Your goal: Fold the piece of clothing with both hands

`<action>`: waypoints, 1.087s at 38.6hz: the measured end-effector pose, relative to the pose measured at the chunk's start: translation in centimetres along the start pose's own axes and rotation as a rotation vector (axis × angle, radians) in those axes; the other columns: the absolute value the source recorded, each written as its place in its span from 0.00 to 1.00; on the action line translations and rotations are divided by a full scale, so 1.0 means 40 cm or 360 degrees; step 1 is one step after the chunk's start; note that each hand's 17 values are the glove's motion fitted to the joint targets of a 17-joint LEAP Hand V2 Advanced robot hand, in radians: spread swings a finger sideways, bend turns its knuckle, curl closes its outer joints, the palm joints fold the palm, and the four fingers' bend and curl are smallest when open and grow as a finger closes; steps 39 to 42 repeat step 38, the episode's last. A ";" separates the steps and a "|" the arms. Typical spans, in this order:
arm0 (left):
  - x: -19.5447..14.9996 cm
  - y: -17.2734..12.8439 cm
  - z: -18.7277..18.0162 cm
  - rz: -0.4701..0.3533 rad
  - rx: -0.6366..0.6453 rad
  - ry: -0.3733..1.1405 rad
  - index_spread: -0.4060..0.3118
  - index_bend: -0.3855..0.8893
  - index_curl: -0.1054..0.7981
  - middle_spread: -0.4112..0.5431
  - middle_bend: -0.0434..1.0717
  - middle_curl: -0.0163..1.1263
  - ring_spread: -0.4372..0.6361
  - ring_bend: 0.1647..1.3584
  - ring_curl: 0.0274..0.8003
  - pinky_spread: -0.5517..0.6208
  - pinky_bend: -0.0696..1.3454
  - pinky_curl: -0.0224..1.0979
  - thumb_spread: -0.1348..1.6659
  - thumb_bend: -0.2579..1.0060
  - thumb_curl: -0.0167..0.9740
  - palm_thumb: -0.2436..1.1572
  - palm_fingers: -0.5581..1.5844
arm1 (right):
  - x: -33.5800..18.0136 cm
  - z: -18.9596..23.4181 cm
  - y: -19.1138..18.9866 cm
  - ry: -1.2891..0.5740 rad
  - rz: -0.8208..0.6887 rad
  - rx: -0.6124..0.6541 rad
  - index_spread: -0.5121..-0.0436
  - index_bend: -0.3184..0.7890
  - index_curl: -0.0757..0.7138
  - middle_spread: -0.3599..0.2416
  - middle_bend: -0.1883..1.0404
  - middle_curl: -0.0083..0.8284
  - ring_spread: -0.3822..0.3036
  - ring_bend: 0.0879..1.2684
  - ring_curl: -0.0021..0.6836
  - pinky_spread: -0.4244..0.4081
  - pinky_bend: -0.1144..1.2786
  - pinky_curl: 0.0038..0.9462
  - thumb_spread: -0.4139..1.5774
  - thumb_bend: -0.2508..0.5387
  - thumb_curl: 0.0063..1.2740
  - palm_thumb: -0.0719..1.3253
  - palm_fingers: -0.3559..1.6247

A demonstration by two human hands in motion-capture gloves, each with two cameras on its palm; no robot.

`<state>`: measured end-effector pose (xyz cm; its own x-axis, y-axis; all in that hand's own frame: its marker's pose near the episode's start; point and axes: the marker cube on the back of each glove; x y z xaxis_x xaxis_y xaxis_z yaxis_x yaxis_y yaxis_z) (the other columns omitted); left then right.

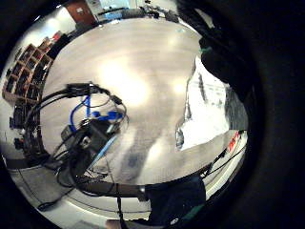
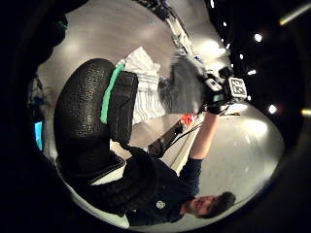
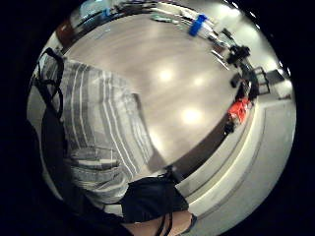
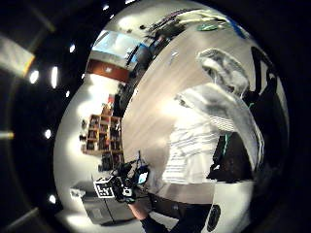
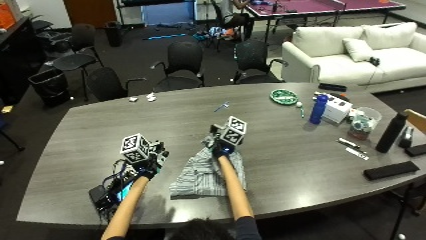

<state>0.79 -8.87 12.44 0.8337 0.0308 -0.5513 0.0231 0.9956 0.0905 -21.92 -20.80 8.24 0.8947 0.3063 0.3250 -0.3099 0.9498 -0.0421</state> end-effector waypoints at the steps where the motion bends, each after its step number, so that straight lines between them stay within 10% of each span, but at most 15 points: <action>1: -0.011 0.005 -0.014 -0.0051 0.0015 -0.0053 0.54 0.38 0.27 0.44 0.51 0.36 0.48 0.48 0.41 0.56 0.38 0.34 0.80 0.20 0.28 0.31 0.49 | -0.055 0.031 0.022 -0.0035 -0.0056 -0.0050 0.64 0.45 0.62 0.21 0.44 0.69 0.18 0.52 0.73 0.08 0.56 0.44 0.56 0.28 0.41 0.78 0.82; 15: -0.141 0.098 -0.069 -0.0231 0.0020 -0.0261 0.54 0.36 0.28 0.40 0.49 0.39 0.43 0.44 0.42 0.51 0.36 0.35 0.81 0.20 0.28 0.33 0.50 | -0.453 0.462 0.335 0.0226 -0.0618 -0.0546 0.66 0.38 0.60 0.27 0.41 0.66 0.19 0.44 0.68 0.10 0.55 0.42 0.46 0.28 0.47 0.77 0.74; 24: -0.178 0.115 -0.090 -0.0539 0.0051 -0.0558 0.54 0.36 0.28 0.40 0.47 0.39 0.44 0.43 0.42 0.50 0.35 0.36 0.81 0.19 0.27 0.32 0.50 | -0.521 0.377 0.390 -0.0038 -0.0960 -0.0544 0.67 0.37 0.54 0.34 0.33 0.62 0.24 0.36 0.64 0.14 0.55 0.42 0.54 0.29 0.47 0.75 0.71; 42: -0.090 0.117 -0.121 -0.0478 0.0003 -0.0665 0.52 0.36 0.29 0.43 0.44 0.39 0.47 0.42 0.42 0.52 0.33 0.36 0.81 0.19 0.27 0.32 0.49 | -0.386 0.198 0.286 -0.0191 -0.0806 -0.0315 0.70 0.38 0.48 0.39 0.30 0.58 0.28 0.32 0.62 0.18 0.53 0.40 0.61 0.29 0.46 0.75 0.72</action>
